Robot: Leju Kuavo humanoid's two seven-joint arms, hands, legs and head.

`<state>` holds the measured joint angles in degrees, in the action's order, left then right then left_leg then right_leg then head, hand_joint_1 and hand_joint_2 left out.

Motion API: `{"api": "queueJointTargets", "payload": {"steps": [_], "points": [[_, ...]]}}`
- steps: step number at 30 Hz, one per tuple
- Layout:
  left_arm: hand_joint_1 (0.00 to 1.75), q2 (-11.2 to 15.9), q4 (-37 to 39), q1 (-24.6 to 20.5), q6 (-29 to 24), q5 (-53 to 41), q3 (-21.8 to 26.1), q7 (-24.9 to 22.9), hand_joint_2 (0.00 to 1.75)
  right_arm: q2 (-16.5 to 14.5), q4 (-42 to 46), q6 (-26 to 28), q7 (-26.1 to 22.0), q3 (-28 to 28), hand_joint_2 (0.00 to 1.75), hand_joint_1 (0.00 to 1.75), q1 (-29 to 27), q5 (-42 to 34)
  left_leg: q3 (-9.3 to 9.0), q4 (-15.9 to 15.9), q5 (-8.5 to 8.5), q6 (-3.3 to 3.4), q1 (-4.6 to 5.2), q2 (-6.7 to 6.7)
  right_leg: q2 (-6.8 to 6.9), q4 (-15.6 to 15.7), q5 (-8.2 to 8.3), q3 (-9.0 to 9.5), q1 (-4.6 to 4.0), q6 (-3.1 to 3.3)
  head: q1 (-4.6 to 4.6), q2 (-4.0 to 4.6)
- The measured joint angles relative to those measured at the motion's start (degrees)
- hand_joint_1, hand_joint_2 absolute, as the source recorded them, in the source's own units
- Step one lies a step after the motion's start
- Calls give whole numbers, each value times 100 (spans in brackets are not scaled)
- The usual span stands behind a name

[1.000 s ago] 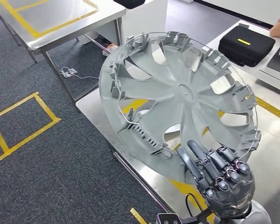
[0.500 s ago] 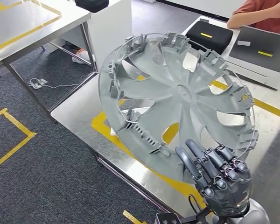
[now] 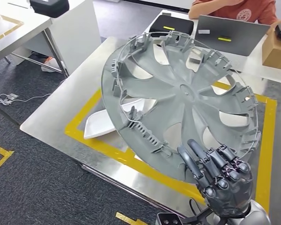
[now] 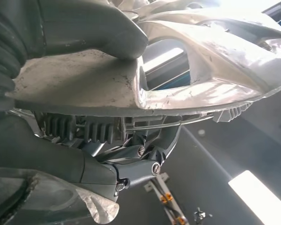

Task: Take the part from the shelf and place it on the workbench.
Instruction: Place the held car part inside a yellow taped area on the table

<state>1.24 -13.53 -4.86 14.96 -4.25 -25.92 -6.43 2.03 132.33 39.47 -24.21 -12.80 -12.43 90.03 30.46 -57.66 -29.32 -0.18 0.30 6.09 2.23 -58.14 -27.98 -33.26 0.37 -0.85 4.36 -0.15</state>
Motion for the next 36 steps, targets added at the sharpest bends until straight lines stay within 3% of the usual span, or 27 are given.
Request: {"api": "queueJointTargets", "payload": {"steps": [2, 4, 6, 7, 8, 10, 12, 13, 15, 17, 19, 21, 22, 23, 25, 26, 27, 29, 30, 32, 34, 36], "points": [[0, -5, 0, -4, -1, 4, 0, -1, 0, 0, 0, 0, -4, -1, 175, 175, 8, 0, 124, -335, -246, -52, -32, -234, -116, 12, 26, -3, 17, 69, -6, 0], [0, -10, 0, 9, -1, 11, 1, -3, 0, 0, -3, 0, -5, -3, 175, 175, 14, 1, 455, -1094, -620, -73, -49, -490, -240, 11, 38, -10, 17, 106, -9, 0], [0, -10, 0, 34, -1, 14, 1, -15, 0, 0, -7, 0, -5, -3, 175, 175, 14, 1, 724, -1641, -757, -59, -49, -558, -394, 10, 45, -11, 7, 119, -9, 0], [0, -10, 0, 44, -1, 14, 0, -23, 0, 0, -8, 0, -5, -3, 175, 175, 14, 1, 728, -1611, -656, -39, -48, -573, -474, 9, 49, -9, 3, 121, -9, 0], [0, -10, 0, 50, -2, 14, 0, -29, 0, 0, -8, 0, -5, -3, 175, 175, 13, 1, 635, -1366, -461, -9, -47, -610, -555, 8, 54, -6, 0, 121, -9, 0], [0, -4, 1, 50, -3, 14, 0, -35, 0, 0, -8, 0, -8, -3, 175, 175, 14, 2, 315, -593, -49, 70, -48, -851, -702, 2, 66, -11, -7, 105, -7, 0], [0, 4, 2, 45, -7, 14, 0, -44, 0, 0, -13, 0, -19, -3, 175, 175, 20, 1, 116, -110, 96, 109, -49, -1062, -830, -10, 87, -50, 1, 64, -3, 0], [0, 7, 2, 40, -9, 14, 0, -52, 0, 0, -15, 0, -26, -3, 175, 175, 20, 1, 95, -53, 83, 113, -43, -1075, -889, -9, 103, -74, 13, 32, -4, 0], [0, -5, 2, 22, -11, 14, -2, -64, 0, 0, -15, 0, -46, -3, 175, 175, 8, 1, 81, 15, 116, 134, -44, -945, -945, -2, 124, -140, 30, -39, -3, 0], [0, -16, 2, 8, -11, 14, -4, -70, 0, 0, -16, 0, -67, -5, 175, 175, 6, -1, 66, 107, 174, 190, -65, -791, -692, -240, -50, -290, 11, -95, 30, 0], [0, -16, 2, 11, -10, 13, -5, -72, 0, 0, -19, 0, -80, -8, 175, 175, 14, -2, 70, 140, 195, 223, -60, -630, -365, -900, -424, -585, 16, -142, 60, 0], [0, -17, 2, 26, -10, 12, -6, -73, 0, 0, -25, 0, -82, -9, 175, 175, 11, -2, 78, 133, 191, 224, -52, -462, -271, -1474, -635, -828, 35, -189, 61, 0], [0, -19, 2, 27, -11, 12, -7, -74, 0, 0, -27, 0, -81, -9, 175, 175, 8, -1, 78, 129, 186, 218, -52, -383, -246, -1494, -593, -818, 42, -208, 60, 0], [0, -22, 2, 23, -11, 14, -7, -74, 0, 0, -29, 0, -82, -9, 175, 175, 4, -1, 75, 123, 177, 208, -53, -310, -208, -1282, -453, -690, 48, -220, 61, 0], [0, -31, 2, 5, -13, 17, -7, -74, 0, 0, -29, 0, -82, -9, 175, 175, -6, -1, 62, 100, 149, 170, -54, -194, -34, -512, -115, -254, 53, -230, 62, 0], [0, -32, 2, -2, -15, 18, -7, -74, 0, 0, -31, 0, -82, -9, 175, 175, -14, -1, 58, 79, 132, 140, -39, -143, 52, -190, -24, -69, 42, -201, 59, 0], [0, -31, 2, -8, -18, 19, -7, -74, 0, 0, -34, 0, -79, -9, 175, 175, -23, -2, 55, 61, 120, 112, -22, -99, 106, -9, 7, 34, 30, -168, 57, 0], [0, -27, 2, -18, -22, 20, -8, -74, 0, 0, -41, 0, -65, -8, 175, 175, -52, -2, 50, 37, 109, 61, 5, 1, 62, 56, -8, 61, 3, -89, 53, 0], [0, -26, 2, -25, -25, 21, -8, -74, 0, 0, -44, 0, -44, -7, 175, 175, -65, -1, 47, 28, 91, 32, -5, 3, 13, 56, 5, 52, 10, -62, 54, 0], [0, -22, 2, -36, -38, 28, -9, -74, 0, 0, -54, 0, 43, -7, 175, 175, -79, -1, 121, -184, -88, -31, -37, -218, -70, 69, 31, 45, 29, 9, 41, 0], [0, -20, 2, -28, -52, 46, -9, -74, 0, 0, -83, 0, 137, -7, 175, 175, -86, -1, 408, -844, -455, -69, -59, -499, -137, 73, 46, 37, 37, 66, 22, 0], [0, -20, 2, -1, -68, 62, -9, -76, 0, 0, -128, 0, 171, -5, 175, 175, -91, 0, 744, -1560, -720, -73, -62, -559, -214, 69, 52, 28, 29, 88, 18, 0]]}}
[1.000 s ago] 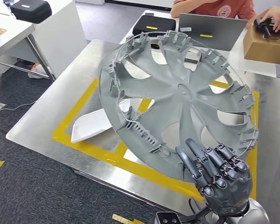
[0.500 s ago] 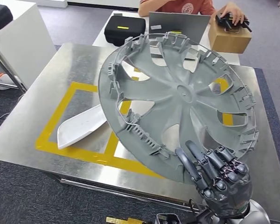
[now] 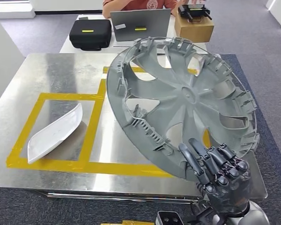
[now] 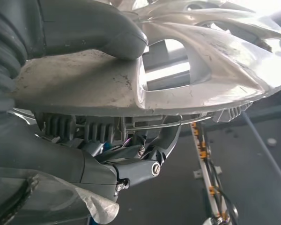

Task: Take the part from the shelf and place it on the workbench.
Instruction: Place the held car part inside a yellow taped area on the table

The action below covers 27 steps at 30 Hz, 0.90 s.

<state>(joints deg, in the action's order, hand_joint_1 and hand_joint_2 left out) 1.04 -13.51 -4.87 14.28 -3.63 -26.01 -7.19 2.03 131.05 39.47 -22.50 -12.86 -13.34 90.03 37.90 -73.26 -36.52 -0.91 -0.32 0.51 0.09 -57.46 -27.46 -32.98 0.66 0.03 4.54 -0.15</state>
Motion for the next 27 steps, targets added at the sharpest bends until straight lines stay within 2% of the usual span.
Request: {"api": "queueJointTargets", "payload": {"steps": [1, 2, 4, 6, 8, 11, 14, 19, 27], "points": [[0, 3, 0, 14, -7, 4, 0, -3, 0, 0, -20, 0, 4, 1, 175, 175, -1, 0, 65, -123, 17, 6, 0, -3, -40, -3, 2, -2, -3, 2, -1, 0], [0, 6, 0, 23, -13, 5, 0, -5, 0, 0, -40, 0, 5, 2, 175, 175, -3, 0, 27, -21, 143, 20, 0, -5, -75, -7, 3, 0, -5, 2, -2, 0], [0, 14, 1, 24, -13, 8, 0, -9, 0, 0, -71, 0, 3, 2, 175, 175, -5, 1, -296, 694, 566, 66, 0, -25, -127, -13, 5, 7, -5, -4, -4, 0], [0, 17, 1, 8, -11, 13, 0, -9, 0, 0, -97, 0, 7, 2, 175, 175, -3, 2, -589, 1360, 799, 103, 5, -65, -157, -35, 5, -10, -25, -39, 1, 0], [0, 10, 1, -1, -10, 18, -1, -9, 0, 0, -122, 0, 17, 1, 175, 175, -1, 1, -647, 1555, 815, 93, 8, -85, -169, -60, -9, -45, -46, -48, 4, 0], [0, -2, 2, 7, -9, 22, -2, -9, 0, 0, -174, 0, 38, 2, 175, 175, -5, 0, -627, 1556, 834, 88, 18, -84, -169, -40, 12, -53, -34, -33, 8, 0], [0, 3, 1, 8, -10, 33, -2, -9, 0, 3, -277, 0, 122, 10, 175, 175, -20, 0, -617, 1554, 845, 116, 32, -84, -169, -3, 41, -43, -20, -79, 7, 0], [0, 2, 1, 10, -16, 20, -3, -9, 0, 71, -566, 0, 311, 56, 175, 175, -96, 0, -613, 1549, 844, 142, 51, -83, -170, 12, 57, -41, -2, -119, 5, 0], [0, 25, 2, 36, -34, 21, -8, -8, 0, 257, -1233, 0, 697, 186, 175, 175, -294, -1, -611, 1546, 841, 150, 49, -83, -167, 10, 54, -49, -3, -140, 3, 0]]}}
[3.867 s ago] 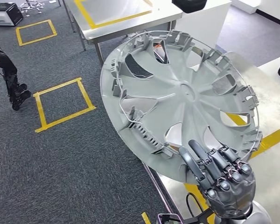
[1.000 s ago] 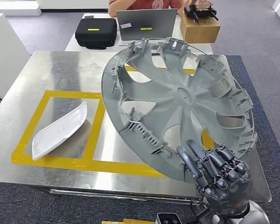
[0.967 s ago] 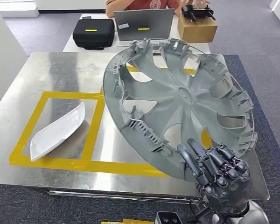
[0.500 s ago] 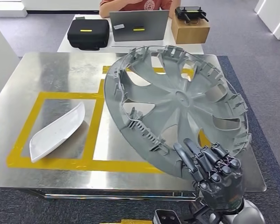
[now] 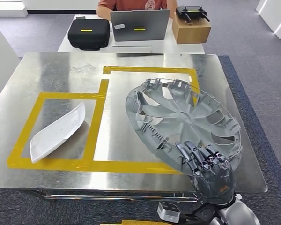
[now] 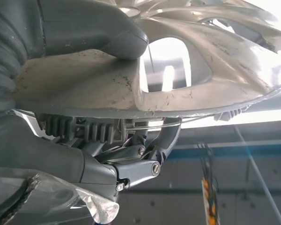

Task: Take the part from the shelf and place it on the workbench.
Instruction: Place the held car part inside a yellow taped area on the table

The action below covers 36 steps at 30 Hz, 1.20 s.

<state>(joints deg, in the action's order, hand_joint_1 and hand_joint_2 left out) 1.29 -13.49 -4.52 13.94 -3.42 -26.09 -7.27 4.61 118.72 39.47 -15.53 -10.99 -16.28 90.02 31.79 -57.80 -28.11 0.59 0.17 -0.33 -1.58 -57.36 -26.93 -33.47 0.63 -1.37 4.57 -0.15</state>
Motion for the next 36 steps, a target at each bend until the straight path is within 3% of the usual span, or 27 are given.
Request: {"api": "queueJointTargets", "payload": {"steps": [9, 17, 27, 36], "points": [[0, 0, -1, 10, -4, -1, -2, -2, 0, 147, -335, 0, 69, 139, 175, 175, -126, -1, 2, 0, 2, -3, -5, 1, -2, -18, -2, -15, -5, 2, 0, 0], [0, 0, -1, 9, -2, -1, -15, -21, 0, 156, -476, 0, -310, 418, 175, 175, -175, -1, 3, 0, 5, -8, -8, 1, -2, -22, -2, -16, -5, 2, 0, 0], [0, 9, -1, -25, 30, -15, -82, -110, 0, 156, -574, 0, -1147, 629, 175, 175, -26, -1, 3, 0, 6, -8, -7, 1, -2, -24, -1, -16, -5, 2, 1, 0], [0, 32, -2, -57, 76, -43, -152, -146, 0, 210, -918, 0, -1043, 627, 175, 175, 209, -1, 4, 0, 6, -8, -8, 1, -1, -25, -1, -16, -5, 2, 0, 0]]}}
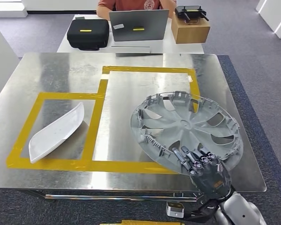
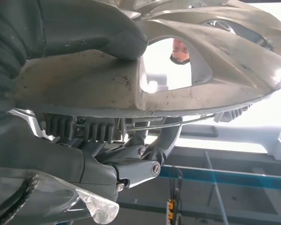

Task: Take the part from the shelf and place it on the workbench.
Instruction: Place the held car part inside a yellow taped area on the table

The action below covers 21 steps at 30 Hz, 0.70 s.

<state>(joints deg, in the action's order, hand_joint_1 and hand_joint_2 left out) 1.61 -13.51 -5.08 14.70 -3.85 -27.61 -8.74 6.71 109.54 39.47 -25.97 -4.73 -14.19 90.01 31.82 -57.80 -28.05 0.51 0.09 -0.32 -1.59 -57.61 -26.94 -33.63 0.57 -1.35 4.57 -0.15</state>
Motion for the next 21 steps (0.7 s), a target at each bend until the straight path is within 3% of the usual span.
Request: {"api": "queueJointTargets", "payload": {"steps": [12, 21], "points": [[0, 35, 0, -18, 21, -19, -121, -46, 0, 569, -710, 0, 954, -150, 175, 175, 357, 0, 2, -1, 0, 0, 1, 0, 1, 0, 1, -1, 1, -1, 0, 0], [0, 46, 1, -29, 14, -33, -128, -72, 0, 767, -872, 1, 921, -360, 175, 175, 529, 0, 3, -1, 0, 0, 0, 0, -1, -2, 1, -4, 0, 0, 1, 0]]}}
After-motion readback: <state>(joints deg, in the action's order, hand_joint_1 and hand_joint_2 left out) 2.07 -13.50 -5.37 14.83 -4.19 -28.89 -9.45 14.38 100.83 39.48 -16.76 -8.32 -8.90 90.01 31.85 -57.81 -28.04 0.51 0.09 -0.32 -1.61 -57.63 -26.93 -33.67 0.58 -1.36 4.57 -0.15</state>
